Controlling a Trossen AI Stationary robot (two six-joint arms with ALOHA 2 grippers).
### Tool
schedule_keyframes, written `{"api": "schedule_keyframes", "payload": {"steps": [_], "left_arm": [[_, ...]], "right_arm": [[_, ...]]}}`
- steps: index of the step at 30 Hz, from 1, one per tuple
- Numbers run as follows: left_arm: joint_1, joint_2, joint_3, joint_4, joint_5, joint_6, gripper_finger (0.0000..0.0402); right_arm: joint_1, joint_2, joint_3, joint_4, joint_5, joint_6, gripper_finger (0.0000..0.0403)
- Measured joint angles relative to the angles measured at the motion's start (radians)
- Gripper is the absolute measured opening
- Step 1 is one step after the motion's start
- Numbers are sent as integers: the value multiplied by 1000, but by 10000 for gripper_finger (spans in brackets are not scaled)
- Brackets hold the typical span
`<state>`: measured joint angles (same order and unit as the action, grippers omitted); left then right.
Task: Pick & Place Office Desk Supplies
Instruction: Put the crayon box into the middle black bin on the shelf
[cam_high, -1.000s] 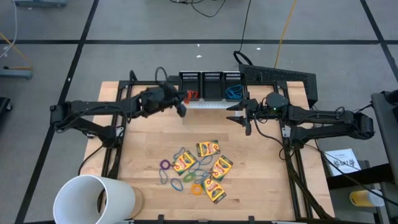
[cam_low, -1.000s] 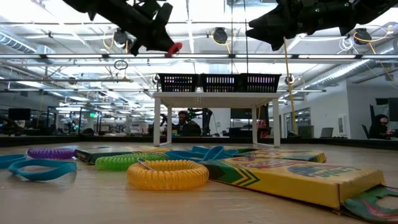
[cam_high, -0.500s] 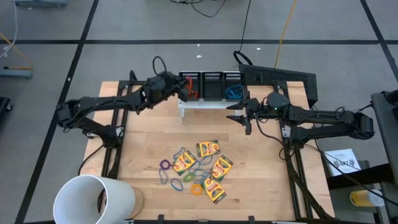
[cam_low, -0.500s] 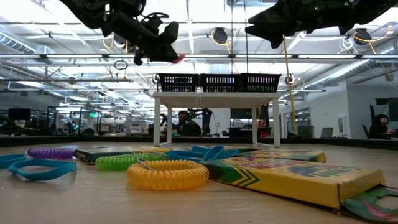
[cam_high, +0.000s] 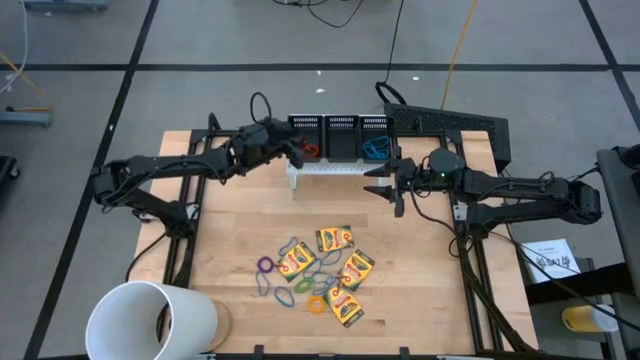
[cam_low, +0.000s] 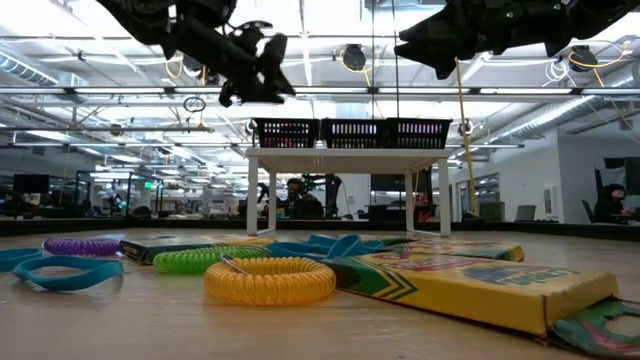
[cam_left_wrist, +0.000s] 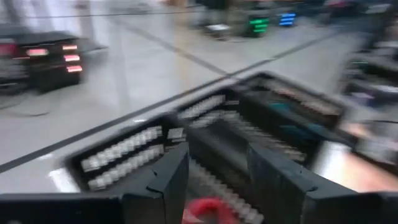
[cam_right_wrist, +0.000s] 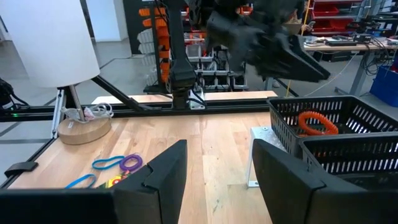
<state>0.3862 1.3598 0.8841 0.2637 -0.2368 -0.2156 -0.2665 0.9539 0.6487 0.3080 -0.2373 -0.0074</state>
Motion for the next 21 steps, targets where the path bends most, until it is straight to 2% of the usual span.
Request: {"api": "schedule_keyframes", "payload": {"steps": [4, 9, 12, 16, 18, 21], "left_arm": [[-45, -51, 0, -21, 185, 22, 172], [-171, -80, 0, -99, 380, 113, 172], [-254, -77, 0, -149, 394, 117, 172], [-352, -58, 0, -242, 338, 95, 173], [-391, -47, 0, -294, 304, 10, 172], [-434, -22, 0, -342, 286, -226, 172]], "right_arm": [[0, 0, 0, 0, 0, -1, 171], [0, 0, 0, 1, 0, -4, 171], [0, 0, 0, 1, 0, -4, 171], [0, 0, 0, 0, 0, -1, 171], [0, 0, 0, 1, 0, 2, 171], [0, 0, 0, 1, 0, 3, 171]]}}
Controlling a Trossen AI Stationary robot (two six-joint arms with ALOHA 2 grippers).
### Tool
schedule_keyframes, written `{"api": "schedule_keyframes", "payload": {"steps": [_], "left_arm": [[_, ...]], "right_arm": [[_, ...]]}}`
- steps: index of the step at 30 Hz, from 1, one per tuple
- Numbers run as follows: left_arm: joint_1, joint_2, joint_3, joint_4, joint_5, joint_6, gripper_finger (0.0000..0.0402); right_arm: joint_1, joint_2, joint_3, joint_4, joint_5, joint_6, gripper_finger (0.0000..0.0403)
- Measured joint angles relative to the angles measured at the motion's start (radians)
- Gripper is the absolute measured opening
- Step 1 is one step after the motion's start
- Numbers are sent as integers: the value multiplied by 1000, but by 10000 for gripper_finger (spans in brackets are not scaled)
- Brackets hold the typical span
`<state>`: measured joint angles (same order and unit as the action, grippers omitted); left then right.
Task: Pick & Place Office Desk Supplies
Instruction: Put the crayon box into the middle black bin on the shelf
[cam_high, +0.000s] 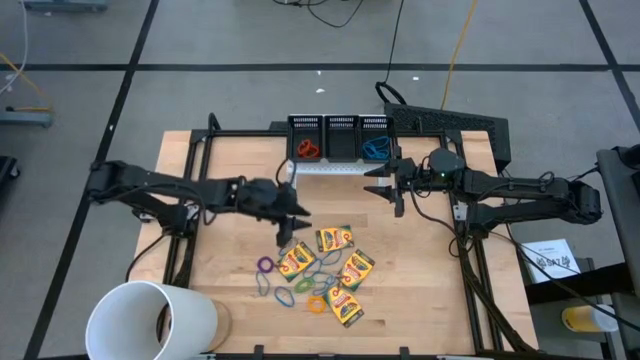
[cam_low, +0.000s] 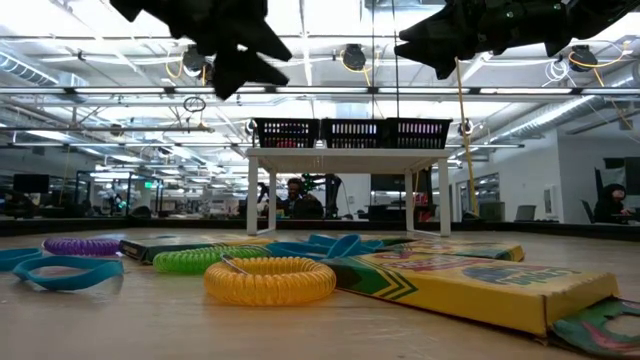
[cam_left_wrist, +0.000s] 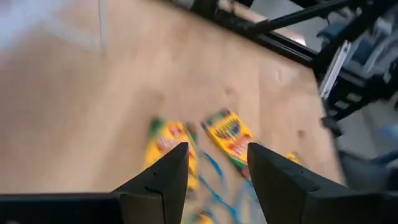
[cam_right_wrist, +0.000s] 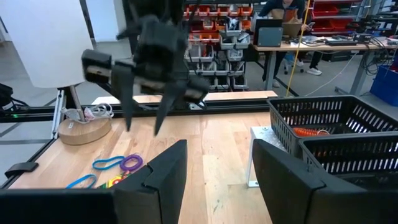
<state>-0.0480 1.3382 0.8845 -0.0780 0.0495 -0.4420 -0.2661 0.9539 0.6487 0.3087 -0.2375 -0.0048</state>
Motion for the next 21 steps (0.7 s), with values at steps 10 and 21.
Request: {"api": "schedule_keyframes", "payload": {"steps": [10, 21], "left_arm": [[-75, 191, 0, -1, -10, -387, 172], [-51, 426, -1, 74, -51, -685, 173]], "right_arm": [[0, 0, 0, 0, 0, 0, 171], [0, 0, 0, 0, 0, 1, 171]]}}
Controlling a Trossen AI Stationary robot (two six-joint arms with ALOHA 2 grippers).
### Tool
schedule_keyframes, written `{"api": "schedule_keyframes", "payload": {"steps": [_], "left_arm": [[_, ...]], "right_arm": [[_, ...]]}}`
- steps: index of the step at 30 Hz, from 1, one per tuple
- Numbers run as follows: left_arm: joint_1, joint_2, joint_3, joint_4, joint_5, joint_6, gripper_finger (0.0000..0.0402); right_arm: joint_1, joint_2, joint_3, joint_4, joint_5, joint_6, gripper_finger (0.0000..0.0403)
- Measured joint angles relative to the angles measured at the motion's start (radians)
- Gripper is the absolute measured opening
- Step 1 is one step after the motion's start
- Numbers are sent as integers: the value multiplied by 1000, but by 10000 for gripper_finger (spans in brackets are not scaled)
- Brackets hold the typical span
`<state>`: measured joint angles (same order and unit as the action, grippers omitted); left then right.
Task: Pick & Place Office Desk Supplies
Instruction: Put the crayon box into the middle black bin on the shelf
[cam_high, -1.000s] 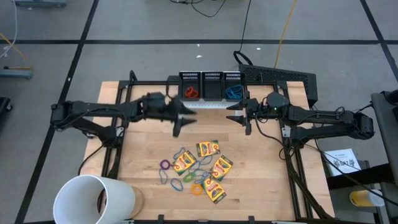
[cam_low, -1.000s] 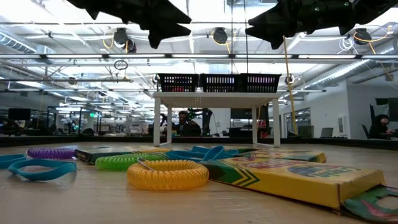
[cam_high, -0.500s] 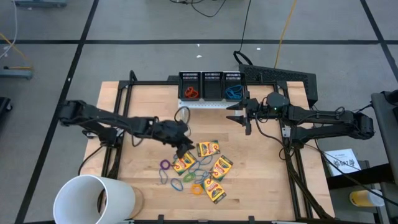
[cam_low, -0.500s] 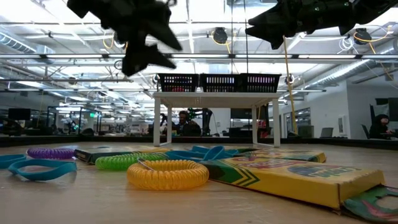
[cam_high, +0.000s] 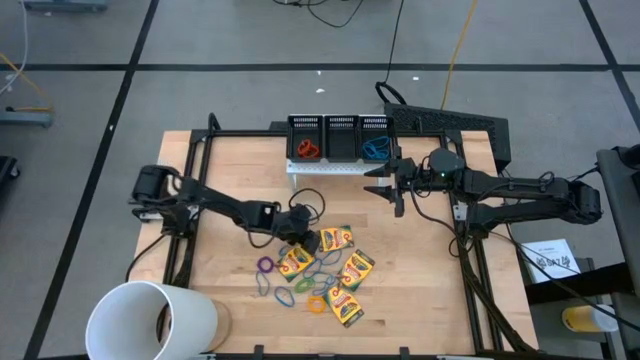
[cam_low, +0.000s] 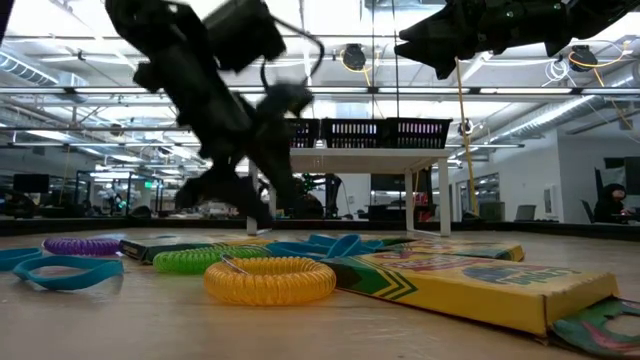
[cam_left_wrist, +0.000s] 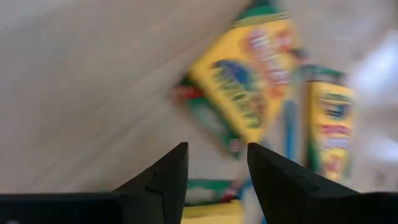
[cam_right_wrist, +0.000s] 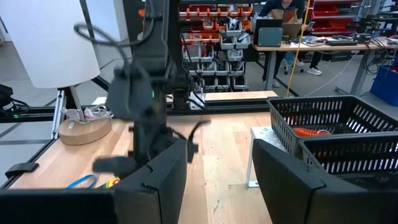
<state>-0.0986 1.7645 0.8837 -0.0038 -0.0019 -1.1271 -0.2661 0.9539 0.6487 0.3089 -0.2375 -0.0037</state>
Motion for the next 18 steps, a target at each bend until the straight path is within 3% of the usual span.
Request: {"api": "schedule_keyframes", "payload": {"steps": [4, 13, 18], "left_arm": [[1, 55, 3, 30, -10, -89, 172], [1, 81, 0, 155, -59, -63, 172], [1, 80, 0, 143, -125, -56, 172]], "right_arm": [[5, 0, 0, 0, 0, 11, 171], [13, 0, 0, 0, -1, 8, 171], [13, 0, 0, 0, -1, 7, 171]]}}
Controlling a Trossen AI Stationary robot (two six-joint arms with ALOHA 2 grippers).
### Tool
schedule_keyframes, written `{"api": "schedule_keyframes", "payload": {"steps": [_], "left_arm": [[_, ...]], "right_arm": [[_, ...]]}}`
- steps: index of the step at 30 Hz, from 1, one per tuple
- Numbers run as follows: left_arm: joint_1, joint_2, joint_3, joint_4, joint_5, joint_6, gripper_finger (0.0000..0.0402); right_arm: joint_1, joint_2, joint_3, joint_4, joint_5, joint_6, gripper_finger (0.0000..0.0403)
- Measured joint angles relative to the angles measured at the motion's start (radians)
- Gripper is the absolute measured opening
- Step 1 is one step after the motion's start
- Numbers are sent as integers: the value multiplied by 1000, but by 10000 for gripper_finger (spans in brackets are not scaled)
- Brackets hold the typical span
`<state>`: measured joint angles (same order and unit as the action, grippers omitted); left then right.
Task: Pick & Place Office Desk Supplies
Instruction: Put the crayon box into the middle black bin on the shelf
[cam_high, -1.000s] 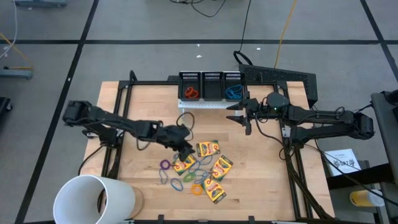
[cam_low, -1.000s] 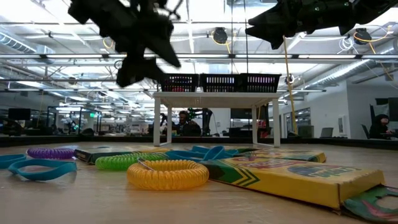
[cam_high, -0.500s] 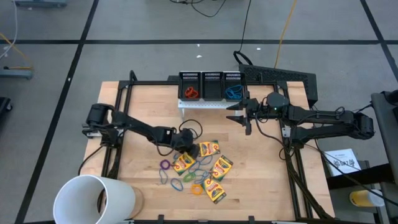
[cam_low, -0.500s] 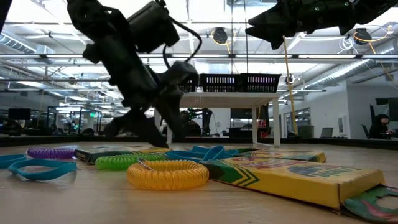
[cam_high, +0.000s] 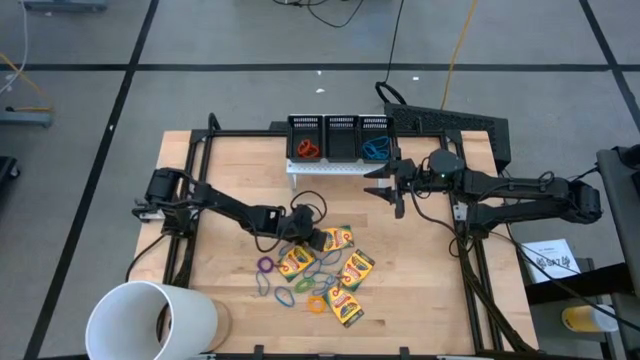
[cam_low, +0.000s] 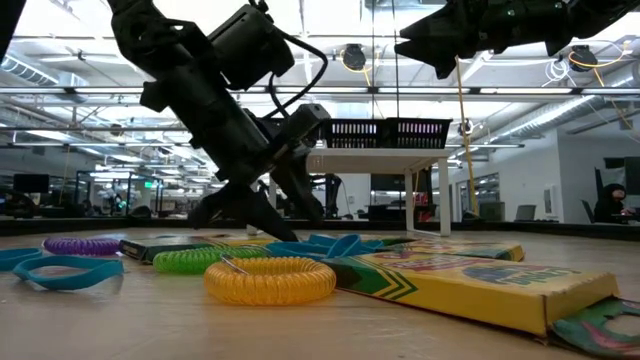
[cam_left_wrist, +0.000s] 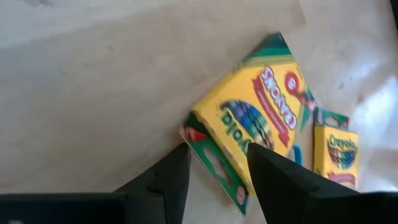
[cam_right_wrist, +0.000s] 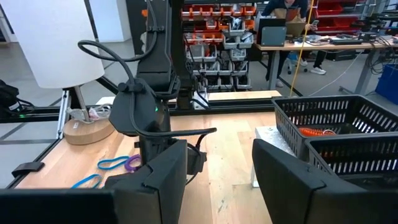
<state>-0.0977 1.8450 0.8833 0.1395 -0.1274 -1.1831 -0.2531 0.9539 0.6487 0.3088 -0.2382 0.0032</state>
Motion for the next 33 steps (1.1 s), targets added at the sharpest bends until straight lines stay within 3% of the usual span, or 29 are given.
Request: {"api": "schedule_keyframes", "payload": {"steps": [14, 18, 24, 33], "left_arm": [[0, -3, 1, -58, -5, -5, 164], [1, -3, 1, -69, 16, -5, 118], [1, -3, 1, -88, 18, 4, 17], [2, -14, 1, -115, 9, 178, 4]], "right_arm": [[0, 0, 0, 0, 0, -11, 171], [0, 0, 0, 0, 0, -11, 171], [0, 0, 0, 0, 0, -15, 171], [0, 0, 0, 0, 0, -15, 171]]}}
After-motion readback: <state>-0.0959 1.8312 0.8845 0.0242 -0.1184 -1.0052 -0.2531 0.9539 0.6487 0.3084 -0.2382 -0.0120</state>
